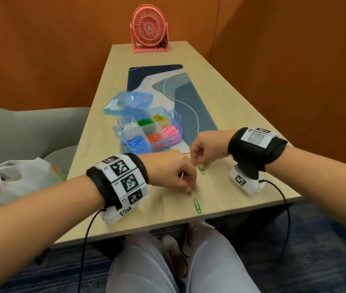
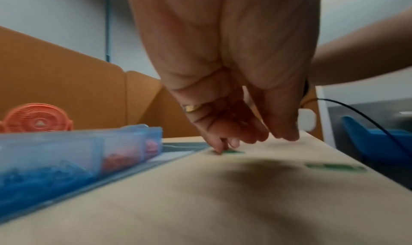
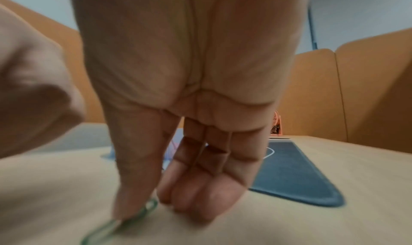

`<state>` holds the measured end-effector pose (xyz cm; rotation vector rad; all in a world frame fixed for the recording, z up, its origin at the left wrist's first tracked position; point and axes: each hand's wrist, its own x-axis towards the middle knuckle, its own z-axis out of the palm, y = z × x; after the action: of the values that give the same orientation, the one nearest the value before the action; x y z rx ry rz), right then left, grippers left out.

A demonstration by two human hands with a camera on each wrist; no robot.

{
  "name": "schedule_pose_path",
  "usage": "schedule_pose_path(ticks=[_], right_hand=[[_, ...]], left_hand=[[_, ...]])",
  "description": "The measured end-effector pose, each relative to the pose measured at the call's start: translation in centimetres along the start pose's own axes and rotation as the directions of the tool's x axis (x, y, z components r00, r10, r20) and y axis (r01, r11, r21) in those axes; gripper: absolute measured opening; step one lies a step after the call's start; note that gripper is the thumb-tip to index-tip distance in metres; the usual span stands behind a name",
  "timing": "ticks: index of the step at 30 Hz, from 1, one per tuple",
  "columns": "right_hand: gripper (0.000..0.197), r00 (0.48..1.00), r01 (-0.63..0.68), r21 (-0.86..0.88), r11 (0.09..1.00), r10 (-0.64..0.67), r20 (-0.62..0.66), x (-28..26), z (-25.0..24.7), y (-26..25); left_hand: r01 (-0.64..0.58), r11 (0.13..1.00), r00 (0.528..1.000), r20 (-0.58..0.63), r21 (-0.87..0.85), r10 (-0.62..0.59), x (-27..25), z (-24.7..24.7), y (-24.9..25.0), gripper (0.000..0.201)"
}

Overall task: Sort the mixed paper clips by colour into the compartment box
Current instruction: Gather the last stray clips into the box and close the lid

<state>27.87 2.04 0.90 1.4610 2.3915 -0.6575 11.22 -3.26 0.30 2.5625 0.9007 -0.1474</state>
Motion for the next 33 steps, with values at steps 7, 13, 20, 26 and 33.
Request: schedule_pose_path(ticks=[7,13,20,26,33], right_hand=[[0.011,0.999,-0.006,-0.098,0.995,0.001,-0.047,-0.4,0.7,0.1],[0.007,1.0,-0.013,-0.153,0.988,0.01,-0.02,-0.4,0.8,0.4],[0.004,1.0,0.001,-0.107,0.994,-0.003,-0.018,0.4,0.3,-0.6],[0.022,0.976,0.057,0.043,0.997,-0.046,-0.212,2.2,-1.8,-1.7],[0.022,0.876,0.125,0.149,0.981,-0.039,-0.48,5.9,-5.0,-3.1]], left_hand=[[-0.061,0.998,0.997,0.052,0.023,0.06,0.5,2.2,1.6,0.026],[-0.028,0.999,0.992,0.123,0.038,0.023,1.1,2.4,2.0,0.014],[0.036,0.996,0.987,0.151,0.076,-0.048,1.3,2.3,1.9,0.006],[0.191,0.981,0.964,-0.179,-0.036,-0.195,-0.1,-1.9,-2.6,0.007],[0.533,0.808,0.587,-0.578,-0.251,-0.567,-0.2,-4.7,-10.1,0.008]])
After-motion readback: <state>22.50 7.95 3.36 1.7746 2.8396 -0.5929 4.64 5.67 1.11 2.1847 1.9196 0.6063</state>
